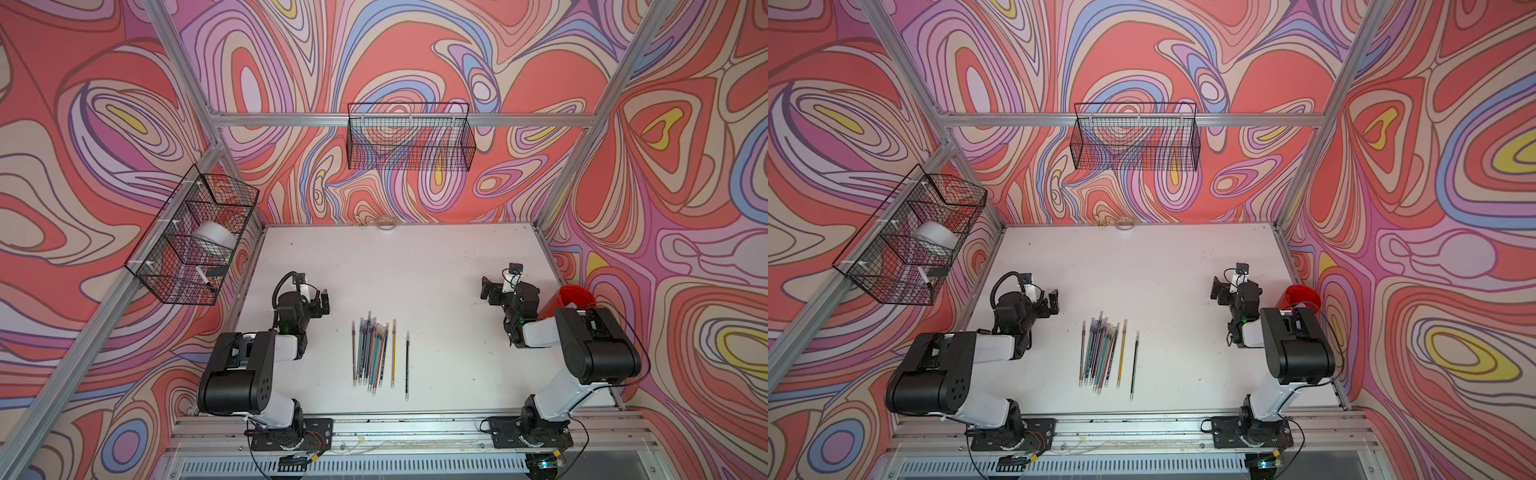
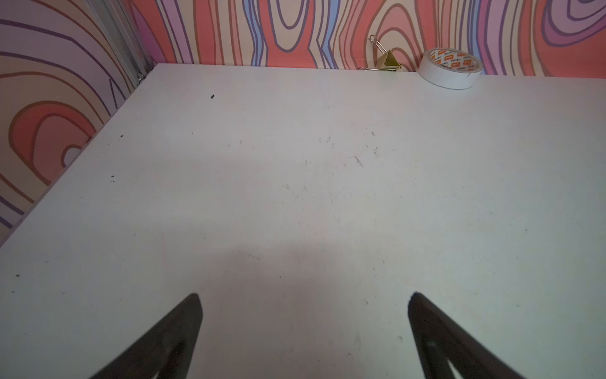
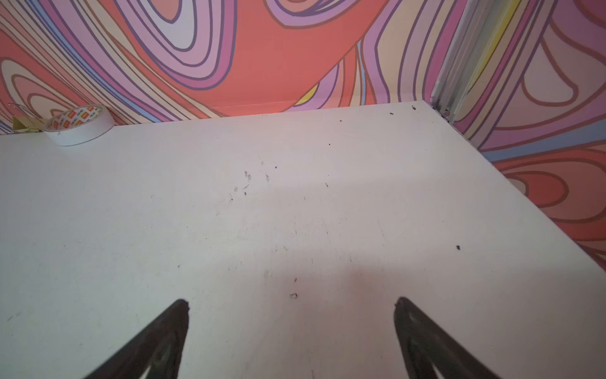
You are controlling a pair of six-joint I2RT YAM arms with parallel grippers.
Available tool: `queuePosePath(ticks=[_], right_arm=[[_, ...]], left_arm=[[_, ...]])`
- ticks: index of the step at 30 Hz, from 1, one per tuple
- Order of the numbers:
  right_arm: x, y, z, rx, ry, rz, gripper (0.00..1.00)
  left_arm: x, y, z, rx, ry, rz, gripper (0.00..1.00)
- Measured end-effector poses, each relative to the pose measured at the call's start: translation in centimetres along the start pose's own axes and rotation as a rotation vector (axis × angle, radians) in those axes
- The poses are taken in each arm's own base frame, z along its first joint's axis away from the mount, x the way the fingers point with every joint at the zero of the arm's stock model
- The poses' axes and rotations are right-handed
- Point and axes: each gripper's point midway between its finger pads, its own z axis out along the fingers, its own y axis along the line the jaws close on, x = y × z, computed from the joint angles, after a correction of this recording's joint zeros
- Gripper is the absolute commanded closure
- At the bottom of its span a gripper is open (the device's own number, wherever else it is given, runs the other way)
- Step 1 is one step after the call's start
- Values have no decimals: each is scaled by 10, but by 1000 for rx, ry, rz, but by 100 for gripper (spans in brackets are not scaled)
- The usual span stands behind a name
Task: Remove the protective cover of the pencils
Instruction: Pick up the pencil from the center of the board.
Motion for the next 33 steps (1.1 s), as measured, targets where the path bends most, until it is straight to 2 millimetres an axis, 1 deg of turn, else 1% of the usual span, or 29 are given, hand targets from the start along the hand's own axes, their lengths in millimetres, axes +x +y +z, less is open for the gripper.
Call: queuePosePath(ticks=[30,33], right_arm=[[0,0,0,0,0,0,2],[-1,-5,0,33,36,6,2]], left_arm=[[0,0,0,0,0,3,0],[0,5,0,-33,14,-1,0]])
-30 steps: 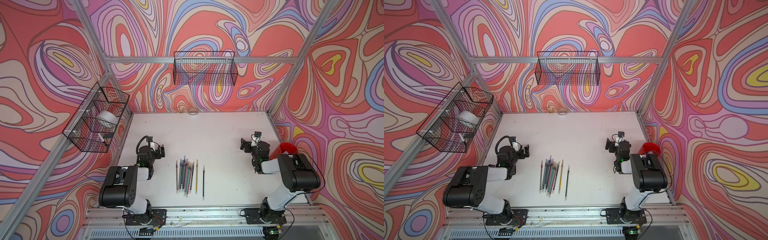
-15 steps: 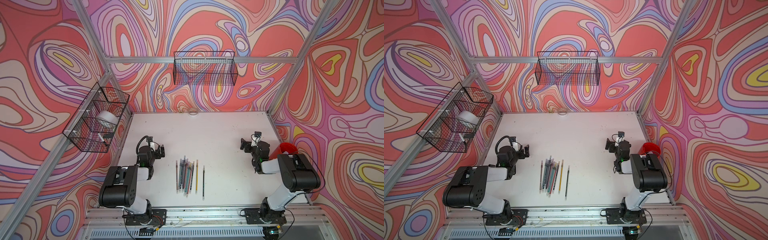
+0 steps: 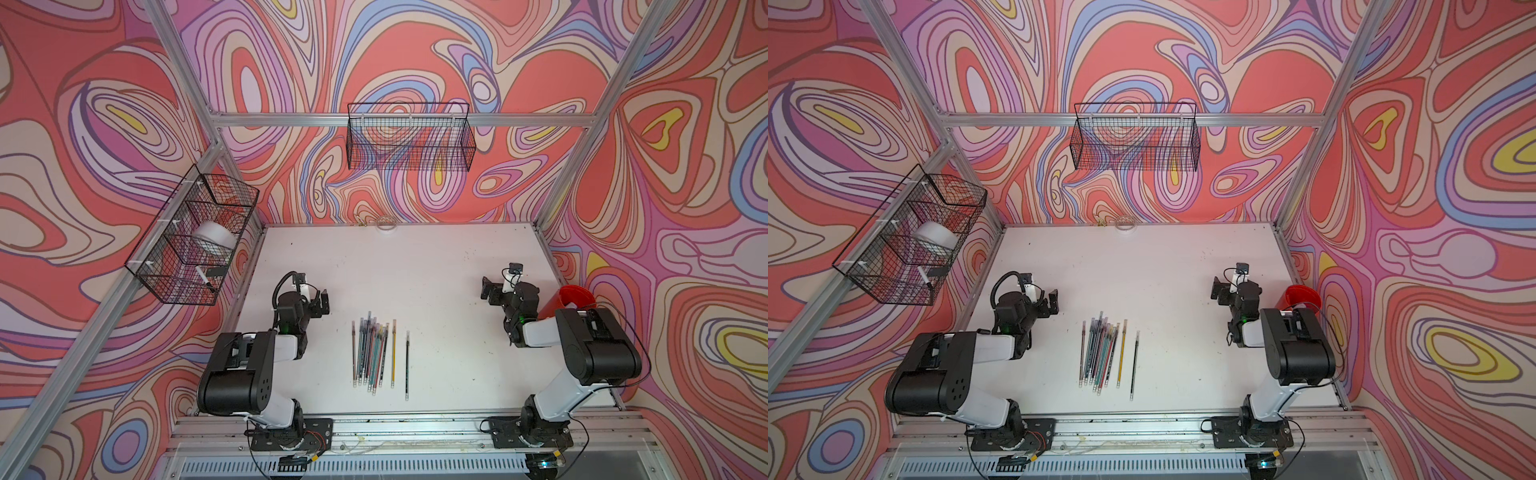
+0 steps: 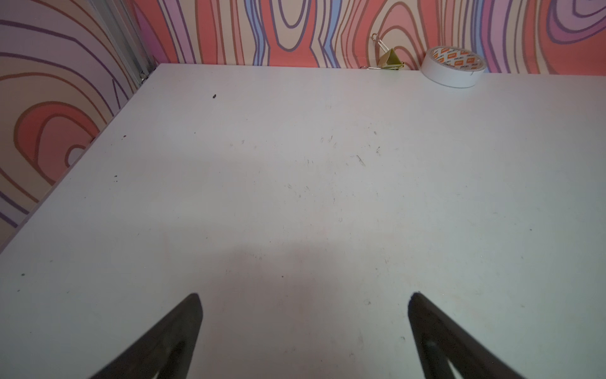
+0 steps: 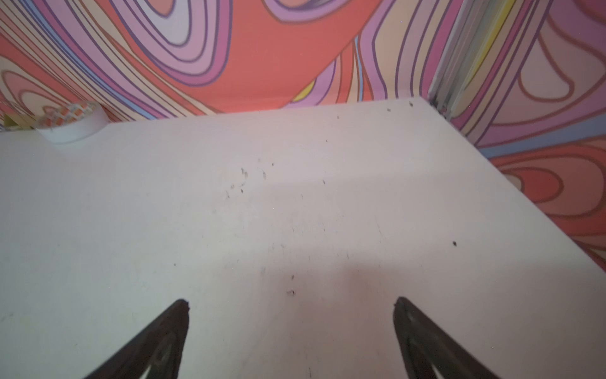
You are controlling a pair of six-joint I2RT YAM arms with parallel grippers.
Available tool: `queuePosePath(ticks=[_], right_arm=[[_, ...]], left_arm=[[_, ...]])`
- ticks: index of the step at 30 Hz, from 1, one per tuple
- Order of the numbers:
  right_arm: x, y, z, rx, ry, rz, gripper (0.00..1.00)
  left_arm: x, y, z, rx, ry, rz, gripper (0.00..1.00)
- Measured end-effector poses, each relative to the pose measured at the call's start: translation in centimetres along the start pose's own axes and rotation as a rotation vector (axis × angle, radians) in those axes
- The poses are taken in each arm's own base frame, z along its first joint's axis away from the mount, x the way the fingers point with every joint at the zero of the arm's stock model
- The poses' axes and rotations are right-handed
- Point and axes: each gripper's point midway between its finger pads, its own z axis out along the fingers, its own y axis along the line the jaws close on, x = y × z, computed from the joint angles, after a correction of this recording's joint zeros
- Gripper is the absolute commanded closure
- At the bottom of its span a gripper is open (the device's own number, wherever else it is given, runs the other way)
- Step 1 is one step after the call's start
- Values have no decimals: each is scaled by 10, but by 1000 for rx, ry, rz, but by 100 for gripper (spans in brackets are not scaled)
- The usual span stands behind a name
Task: Remove the protective cover of the pencils
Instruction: Pick up the pencil from the center of the board.
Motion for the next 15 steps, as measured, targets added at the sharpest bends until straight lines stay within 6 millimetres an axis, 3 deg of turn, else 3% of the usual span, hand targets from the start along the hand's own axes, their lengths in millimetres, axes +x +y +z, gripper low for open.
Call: queuePosePath(ticks=[2,4,8,10,15], right_arm=[[-21,-5,1,34,3,18,2],[-52,-9,5,67,2,82,2],[-130,0,17,36,8,183,2],[-154,10,13,-21,-1,227,2],[-158,46,-5,-210,83,346,2]], left_arm=[[-10,7,-6,-42,-3,-13,0],[-32,12,-19,-72,-65,-25,0],[-83,26,-63,-148,-244,-132,0],[-97,27,-83,-149,-280,-176,0],[-122,18,-117,-104,-268,-217,0]])
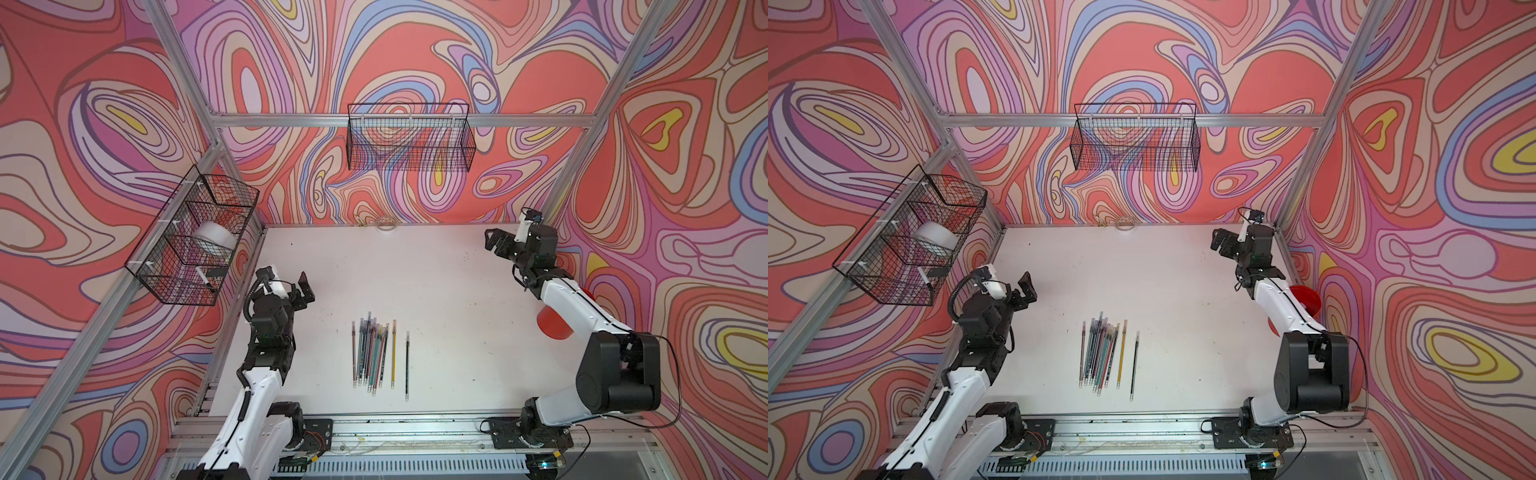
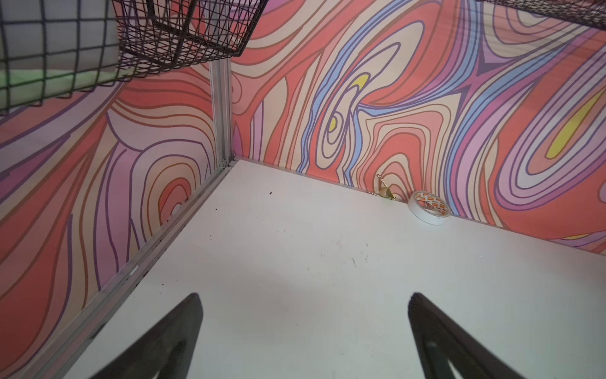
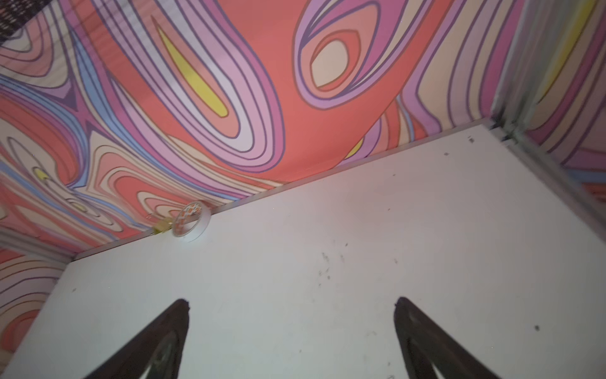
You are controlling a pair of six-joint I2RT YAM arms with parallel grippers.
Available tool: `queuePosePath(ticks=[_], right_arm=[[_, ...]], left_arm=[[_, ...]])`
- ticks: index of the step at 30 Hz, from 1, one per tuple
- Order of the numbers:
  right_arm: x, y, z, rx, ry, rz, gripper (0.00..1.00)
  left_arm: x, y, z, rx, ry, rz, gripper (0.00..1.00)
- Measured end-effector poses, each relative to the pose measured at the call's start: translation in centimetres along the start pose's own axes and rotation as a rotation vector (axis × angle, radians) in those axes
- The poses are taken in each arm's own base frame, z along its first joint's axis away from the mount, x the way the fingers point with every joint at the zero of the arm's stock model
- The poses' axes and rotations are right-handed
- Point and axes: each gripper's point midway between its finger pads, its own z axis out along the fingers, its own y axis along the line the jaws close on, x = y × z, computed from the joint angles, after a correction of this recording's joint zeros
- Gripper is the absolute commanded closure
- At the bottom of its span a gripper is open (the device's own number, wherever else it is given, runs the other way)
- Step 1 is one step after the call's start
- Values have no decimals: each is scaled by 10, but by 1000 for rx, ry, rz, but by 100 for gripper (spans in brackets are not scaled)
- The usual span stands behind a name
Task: Remove the protective cover of the pencils
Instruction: Pick up the pencil from the center of the board.
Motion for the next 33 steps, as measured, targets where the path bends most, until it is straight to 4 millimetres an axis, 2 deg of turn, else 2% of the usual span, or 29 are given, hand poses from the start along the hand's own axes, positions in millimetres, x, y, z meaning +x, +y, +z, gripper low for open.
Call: queuePosePath(ticks=[2,5,9,11,13,14,15,17,20,22,24,26,29,33], right_arm=[[8,9,-2,-43,40,62,2],[19,13,-3,-61,93,137,2],[23,13,-14,-75,95,223,2],[21,8,-29,-77,83,302,2],[11,8,-37,-115,77,356,15],[7,9,-37,-115,84,363,18],[4,14,-34,-105,105,365,6],[3,47,-24,-99,154,295,1],[27,140,-22,-193,242,163,4],[64,195,-35,-257,330,105,18],[101,231,-49,-275,411,63,24],[137,261,-59,-271,491,21,29],[191,304,-72,-244,587,-46,37],[267,355,-101,-242,696,-147,41]], left_arm=[[-3,5,-7,-35,15,-51,0],[15,29,-18,-169,91,-191,0],[34,40,-28,-259,214,-279,0],[32,47,-35,-342,268,-328,0],[20,51,-40,-424,314,-377,2],[14,51,-41,-454,335,-393,0],[8,51,-42,-483,357,-405,1],[6,52,-42,-522,397,-402,1],[24,60,-48,-597,493,-377,0],[43,63,-52,-629,588,-339,1],[56,60,-53,-617,684,-296,6],[59,54,-53,-579,731,-275,4],[50,45,-63,-496,708,-273,0],[23,30,-88,-358,602,-298,0]])
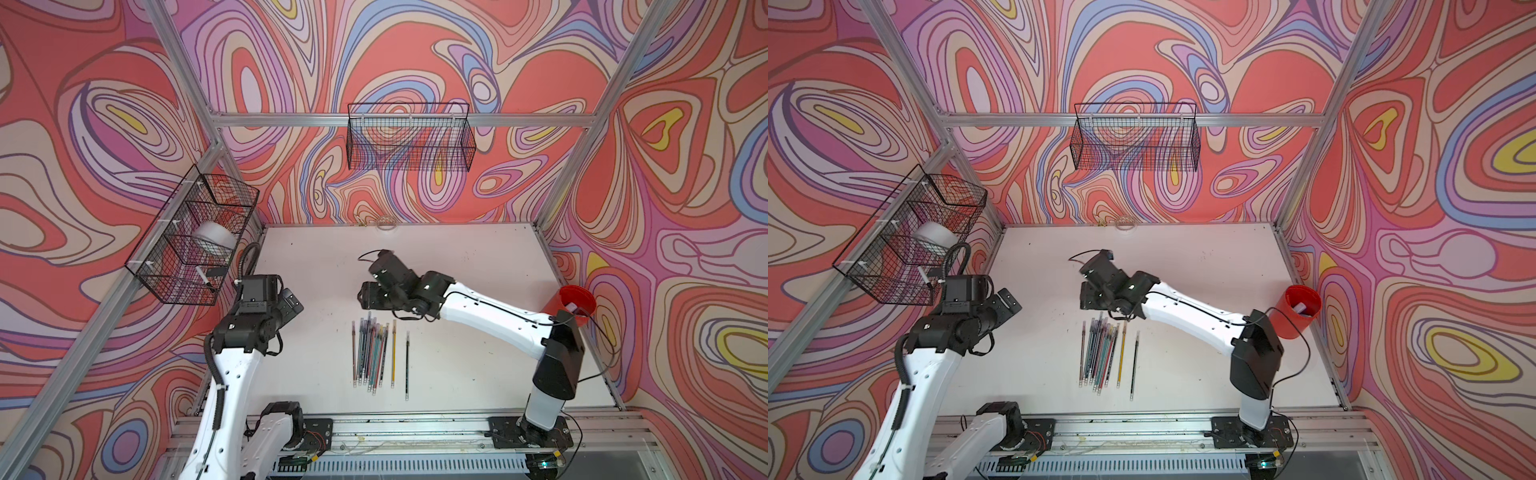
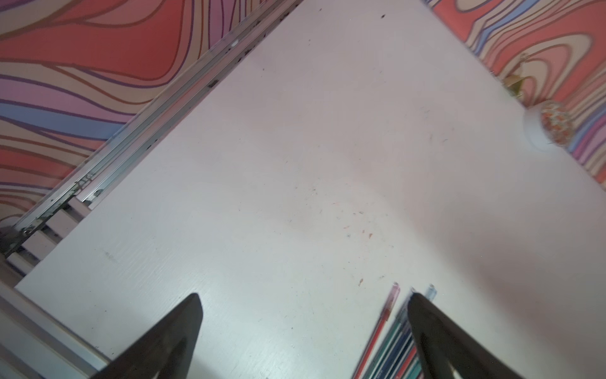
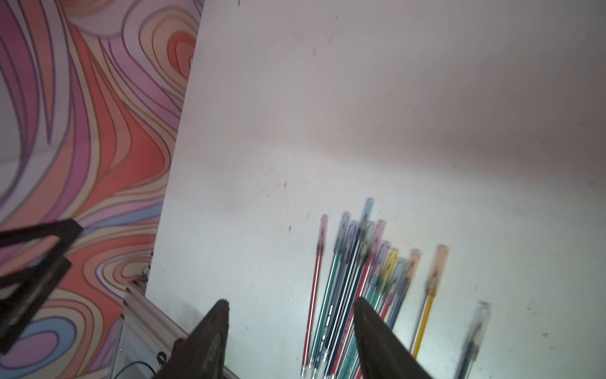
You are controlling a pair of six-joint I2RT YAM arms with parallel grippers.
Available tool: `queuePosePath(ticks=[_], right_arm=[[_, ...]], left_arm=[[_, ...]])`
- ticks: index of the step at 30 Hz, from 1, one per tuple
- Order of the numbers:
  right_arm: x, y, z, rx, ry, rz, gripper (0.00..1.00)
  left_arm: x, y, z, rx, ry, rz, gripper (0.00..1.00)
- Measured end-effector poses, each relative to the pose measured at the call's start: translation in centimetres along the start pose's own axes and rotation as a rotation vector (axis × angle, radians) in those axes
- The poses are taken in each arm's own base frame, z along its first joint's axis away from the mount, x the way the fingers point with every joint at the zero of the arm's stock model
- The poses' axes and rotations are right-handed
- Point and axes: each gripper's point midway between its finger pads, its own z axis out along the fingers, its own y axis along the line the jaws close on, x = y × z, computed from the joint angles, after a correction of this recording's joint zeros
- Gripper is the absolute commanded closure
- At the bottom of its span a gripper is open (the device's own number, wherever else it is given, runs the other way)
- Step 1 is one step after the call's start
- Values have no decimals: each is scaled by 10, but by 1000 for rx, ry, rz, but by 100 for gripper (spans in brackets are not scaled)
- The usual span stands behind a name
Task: Remove the protective cover of the pencils
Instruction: Pick up the pencil from the center of the board.
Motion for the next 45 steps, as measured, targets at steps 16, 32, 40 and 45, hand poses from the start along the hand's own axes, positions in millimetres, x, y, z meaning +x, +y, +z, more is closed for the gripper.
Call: queuePosePath(ticks=[16,32,40,45], right_arm=[[93,63,31,71,198,-28,60],[121,19,88,276,248,-39,68],[120,-14,109,387,236,-33,67],[111,-24,113,403,232,-20,69]], left_arm=[[1,11,-36,-17,7,133,2],[2,24,-40,-48,-35,102,2],[3,23,-43,-29,-40,99,1],[4,22,-43,-22,-33,99,1]])
